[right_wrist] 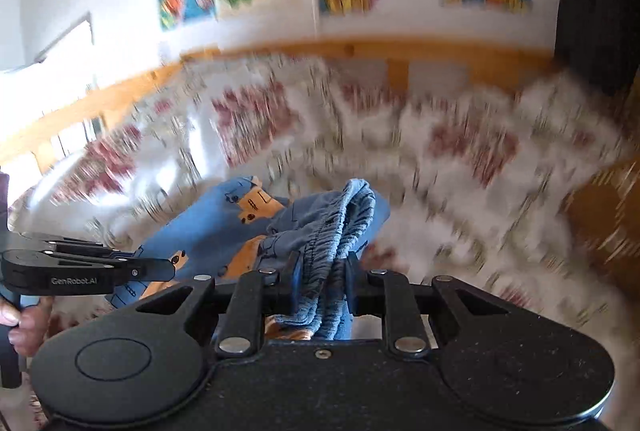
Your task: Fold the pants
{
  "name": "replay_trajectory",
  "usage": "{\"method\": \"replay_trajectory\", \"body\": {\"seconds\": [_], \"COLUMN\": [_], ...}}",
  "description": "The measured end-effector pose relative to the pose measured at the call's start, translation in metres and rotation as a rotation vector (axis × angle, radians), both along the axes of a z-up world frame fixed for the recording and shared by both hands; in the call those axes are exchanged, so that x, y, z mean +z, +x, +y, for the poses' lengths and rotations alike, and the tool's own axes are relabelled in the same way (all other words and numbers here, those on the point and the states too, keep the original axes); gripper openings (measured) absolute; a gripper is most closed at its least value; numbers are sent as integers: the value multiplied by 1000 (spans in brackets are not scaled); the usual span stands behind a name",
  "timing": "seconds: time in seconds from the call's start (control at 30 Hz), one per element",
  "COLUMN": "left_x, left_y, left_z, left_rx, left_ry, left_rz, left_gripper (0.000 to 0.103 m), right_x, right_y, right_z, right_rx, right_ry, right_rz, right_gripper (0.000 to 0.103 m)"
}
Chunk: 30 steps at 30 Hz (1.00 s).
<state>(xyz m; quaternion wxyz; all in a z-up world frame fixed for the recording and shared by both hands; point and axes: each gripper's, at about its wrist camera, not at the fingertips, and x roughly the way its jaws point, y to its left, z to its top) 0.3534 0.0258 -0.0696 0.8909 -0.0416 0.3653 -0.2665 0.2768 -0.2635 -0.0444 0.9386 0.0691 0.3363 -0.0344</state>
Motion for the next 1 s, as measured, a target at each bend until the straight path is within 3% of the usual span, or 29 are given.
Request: {"method": "replay_trajectory", "body": {"seconds": [0.1, 0.17, 0.23, 0.47, 1.0], "left_x": [-38, -41, -39, -44, -40], "left_y": [16, 16, 18, 20, 18], "left_z": [3, 6, 7, 16, 13], "left_rx": [14, -8, -21, -9, -37], "left_ry": [60, 49, 36, -14, 8], "left_rz": [87, 70, 73, 108, 117], "left_gripper": [17, 18, 18, 18, 22], "right_x": [-48, -62, -64, -63, -61], "right_y": [16, 11, 6, 4, 4], "right_z": [3, 1, -6, -2, 0], "right_rx": [-9, -18, -33, -15, -24], "right_ry": [-13, 1, 43, 21, 4], "right_rz": [106, 109, 91, 70, 89], "right_gripper": [22, 22, 23, 23, 27]}}
